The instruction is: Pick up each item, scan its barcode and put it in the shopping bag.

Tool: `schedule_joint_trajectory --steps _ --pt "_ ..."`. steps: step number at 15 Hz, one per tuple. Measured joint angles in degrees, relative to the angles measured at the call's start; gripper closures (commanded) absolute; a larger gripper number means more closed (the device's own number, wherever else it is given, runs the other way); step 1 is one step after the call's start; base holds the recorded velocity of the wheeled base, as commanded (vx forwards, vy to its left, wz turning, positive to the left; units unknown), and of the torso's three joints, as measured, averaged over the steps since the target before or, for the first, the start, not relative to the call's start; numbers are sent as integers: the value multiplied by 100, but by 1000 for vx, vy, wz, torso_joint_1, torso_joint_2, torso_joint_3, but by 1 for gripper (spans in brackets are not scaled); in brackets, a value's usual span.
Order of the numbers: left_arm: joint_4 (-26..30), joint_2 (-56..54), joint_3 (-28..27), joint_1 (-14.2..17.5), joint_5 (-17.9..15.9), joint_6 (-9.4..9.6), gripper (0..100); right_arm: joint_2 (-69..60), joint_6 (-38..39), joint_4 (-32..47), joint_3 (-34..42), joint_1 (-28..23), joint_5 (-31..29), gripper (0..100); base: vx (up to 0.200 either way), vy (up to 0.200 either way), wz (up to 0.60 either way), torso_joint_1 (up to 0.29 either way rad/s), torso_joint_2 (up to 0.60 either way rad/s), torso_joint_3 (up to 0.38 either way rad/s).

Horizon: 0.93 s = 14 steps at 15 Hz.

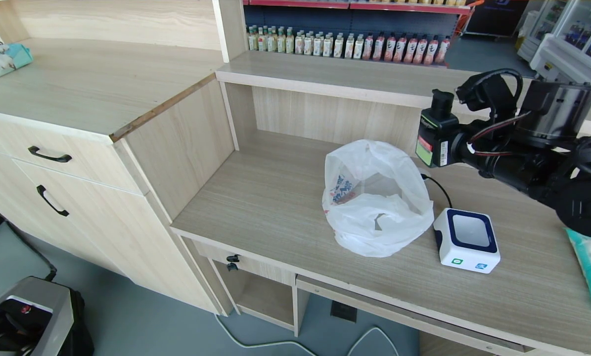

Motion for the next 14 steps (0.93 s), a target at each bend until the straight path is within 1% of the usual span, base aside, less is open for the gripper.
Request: schedule_joint_trajectory --steps 2,5,8,11,14 --pt "0 -2 0 0 0 0 0 15 -180 68 0 11 51 100 0 0 0 0 0 0" --pt "0 -2 0 -5 0 0 0 45 -213 208 -2 11 350 100 0 0 600 -2 4 2" --pt "1 0 0 -6 0 1 0 122 -178 472 2 -7 411 100 0 0 600 4 2 1" --pt "1 -2 0 -5 0 1 0 307 -130 560 -22 -71 441 100 0 0 0 0 0 0" --pt "0 -2 0 5 0 0 0 557 195 575 -193 -250 811 100 0 0 0 0 0 0"
